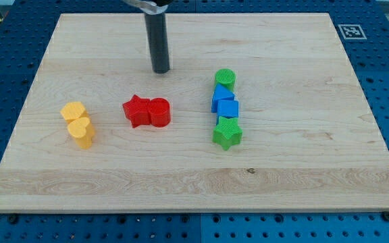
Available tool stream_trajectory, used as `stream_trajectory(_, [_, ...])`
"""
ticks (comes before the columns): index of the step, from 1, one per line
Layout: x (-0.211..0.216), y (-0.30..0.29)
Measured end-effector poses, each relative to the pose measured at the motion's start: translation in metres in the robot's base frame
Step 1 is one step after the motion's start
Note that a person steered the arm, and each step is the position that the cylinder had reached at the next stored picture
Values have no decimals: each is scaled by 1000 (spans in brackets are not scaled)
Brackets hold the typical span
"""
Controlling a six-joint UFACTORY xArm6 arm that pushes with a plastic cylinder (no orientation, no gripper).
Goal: Move your arm to the left
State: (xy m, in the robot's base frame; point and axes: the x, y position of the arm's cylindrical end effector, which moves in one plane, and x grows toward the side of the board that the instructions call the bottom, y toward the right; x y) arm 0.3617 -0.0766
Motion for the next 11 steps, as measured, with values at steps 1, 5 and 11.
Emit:
stream_trajectory(1, [0, -25])
stream_trajectory(5, [3, -116])
stream_trajectory(11, [83, -215])
